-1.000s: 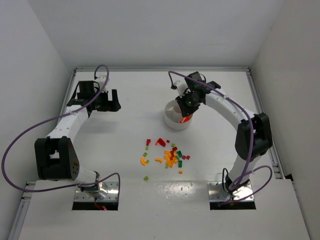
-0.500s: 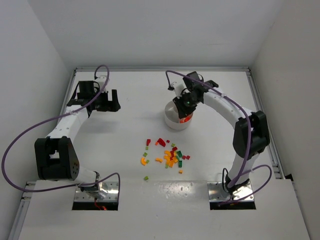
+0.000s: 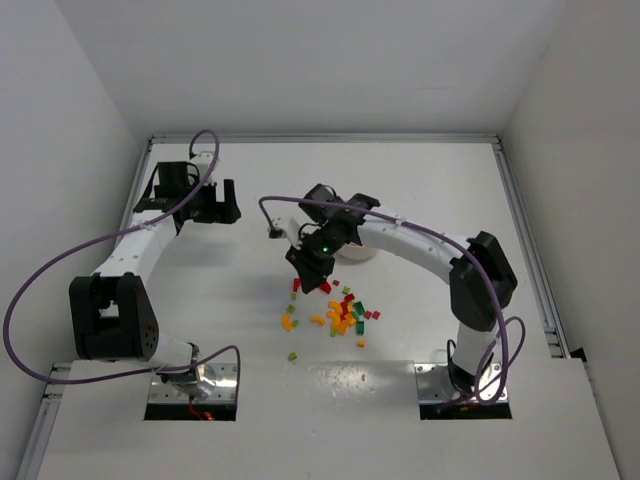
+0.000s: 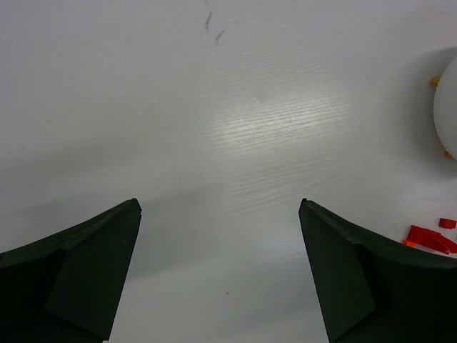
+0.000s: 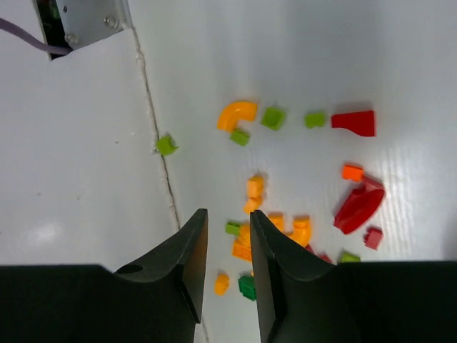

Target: Sort the legos into containers by color

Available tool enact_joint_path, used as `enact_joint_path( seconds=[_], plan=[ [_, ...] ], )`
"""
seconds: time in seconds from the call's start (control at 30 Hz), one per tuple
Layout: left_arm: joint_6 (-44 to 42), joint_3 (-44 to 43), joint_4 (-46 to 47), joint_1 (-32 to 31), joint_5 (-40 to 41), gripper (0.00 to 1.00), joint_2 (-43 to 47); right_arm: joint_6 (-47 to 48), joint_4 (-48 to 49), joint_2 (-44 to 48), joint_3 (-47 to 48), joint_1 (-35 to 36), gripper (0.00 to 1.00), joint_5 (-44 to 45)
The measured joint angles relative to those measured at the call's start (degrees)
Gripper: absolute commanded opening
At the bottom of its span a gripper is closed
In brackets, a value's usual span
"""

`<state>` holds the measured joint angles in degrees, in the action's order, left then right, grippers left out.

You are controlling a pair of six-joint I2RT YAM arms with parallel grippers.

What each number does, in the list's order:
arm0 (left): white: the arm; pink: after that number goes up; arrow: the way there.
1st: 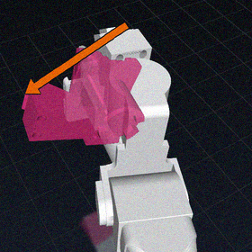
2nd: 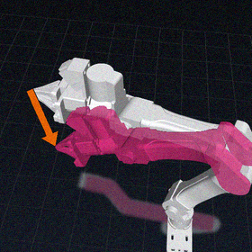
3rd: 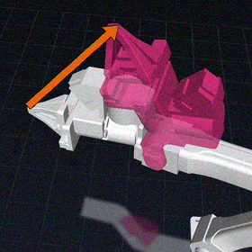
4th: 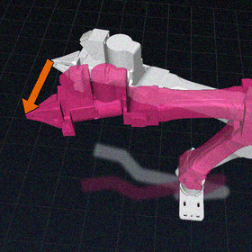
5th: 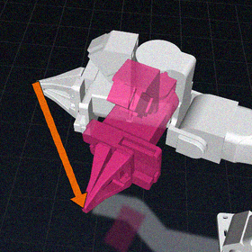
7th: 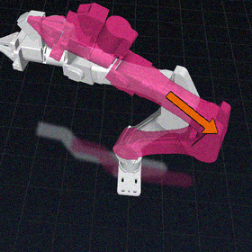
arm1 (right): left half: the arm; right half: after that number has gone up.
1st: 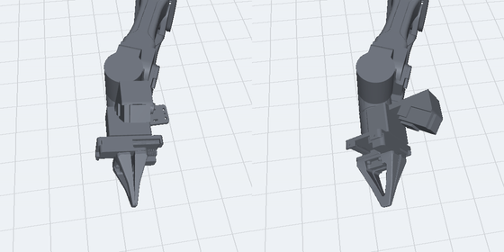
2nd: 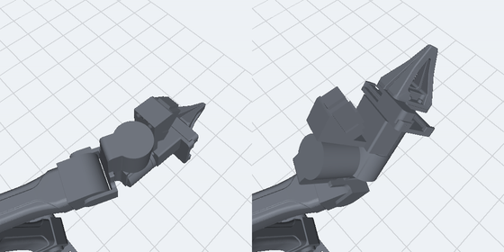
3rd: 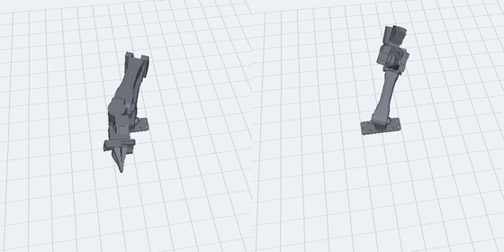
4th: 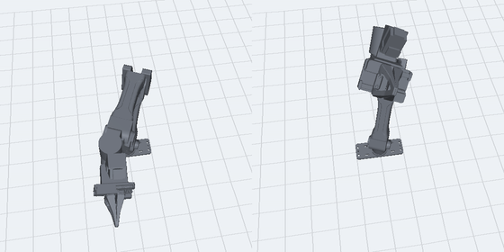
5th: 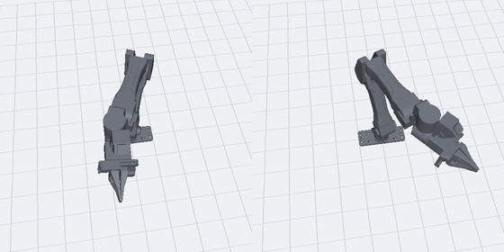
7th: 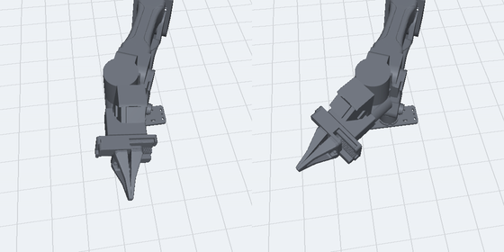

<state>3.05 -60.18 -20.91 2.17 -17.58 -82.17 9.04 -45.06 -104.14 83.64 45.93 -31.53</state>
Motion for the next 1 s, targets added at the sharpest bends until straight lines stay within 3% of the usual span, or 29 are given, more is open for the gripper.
enact_joint_path(
  seconds=[0.17, 0.57, 1.0],
  plan=[
    [0.0, 0.0, 0.0, 0.0, 0.07, 0.99, 0.0, 0.0, 0.63, -3.52, -1.36, 1.9, 0.39, 0.07],
    [-0.26, 0.0, 0.0, 0.0, 0.5, 0.99, 0.0, -1.77, 4.66, -11.45, -4.79, 1.77, 0.39, 7.32],
    [-0.87, 0.0, 0.0, 0.11, 0.5, 0.99, 0.0, -4.63, 7.48, -14.88, -2.89, 2.95, 0.49, 18.62]
  ],
)
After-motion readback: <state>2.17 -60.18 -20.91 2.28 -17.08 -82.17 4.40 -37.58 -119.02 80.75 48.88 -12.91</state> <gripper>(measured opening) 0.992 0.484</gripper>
